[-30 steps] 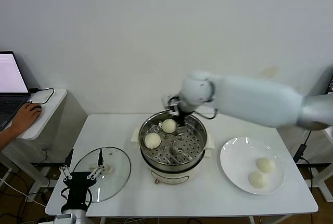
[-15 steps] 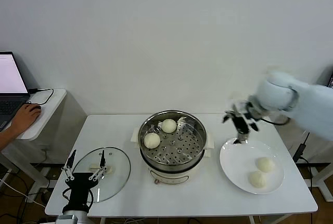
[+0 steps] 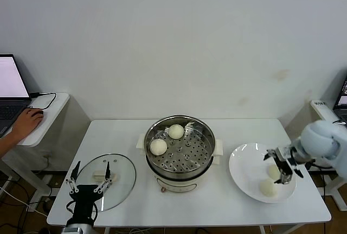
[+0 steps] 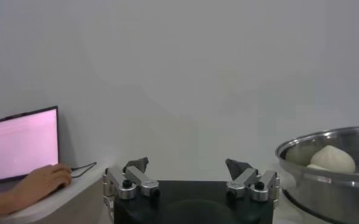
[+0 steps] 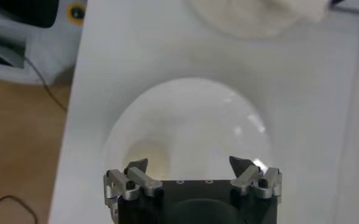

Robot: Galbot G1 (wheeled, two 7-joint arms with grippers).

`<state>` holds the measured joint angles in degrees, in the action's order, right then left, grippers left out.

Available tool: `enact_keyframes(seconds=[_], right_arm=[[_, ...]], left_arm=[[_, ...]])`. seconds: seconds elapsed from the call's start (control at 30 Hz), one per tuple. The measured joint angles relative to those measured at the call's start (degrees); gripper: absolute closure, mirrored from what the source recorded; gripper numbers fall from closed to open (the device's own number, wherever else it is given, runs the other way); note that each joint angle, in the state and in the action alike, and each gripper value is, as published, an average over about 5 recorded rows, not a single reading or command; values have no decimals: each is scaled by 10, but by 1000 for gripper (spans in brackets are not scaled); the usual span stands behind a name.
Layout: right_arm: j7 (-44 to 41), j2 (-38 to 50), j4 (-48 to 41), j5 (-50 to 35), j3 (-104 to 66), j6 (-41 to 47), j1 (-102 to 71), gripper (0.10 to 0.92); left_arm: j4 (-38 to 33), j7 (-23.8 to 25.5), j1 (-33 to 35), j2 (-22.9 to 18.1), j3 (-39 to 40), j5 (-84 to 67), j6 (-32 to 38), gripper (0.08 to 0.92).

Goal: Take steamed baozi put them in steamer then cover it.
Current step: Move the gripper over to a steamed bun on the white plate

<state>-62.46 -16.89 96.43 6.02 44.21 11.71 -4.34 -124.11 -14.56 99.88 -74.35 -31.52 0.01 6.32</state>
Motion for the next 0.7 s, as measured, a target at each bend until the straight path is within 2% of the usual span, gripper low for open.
enact_keyframes(seconds=[0.57,0.7], right_arm=[[27,-39,-48,62,-72,-7,-129,202],[28,-45,-56,69,-79,-5,-141,225]], left_arm=[[-2,0,3,-7,-7,4,0,177],[0,0,2,-7,-7,4,0,177]])
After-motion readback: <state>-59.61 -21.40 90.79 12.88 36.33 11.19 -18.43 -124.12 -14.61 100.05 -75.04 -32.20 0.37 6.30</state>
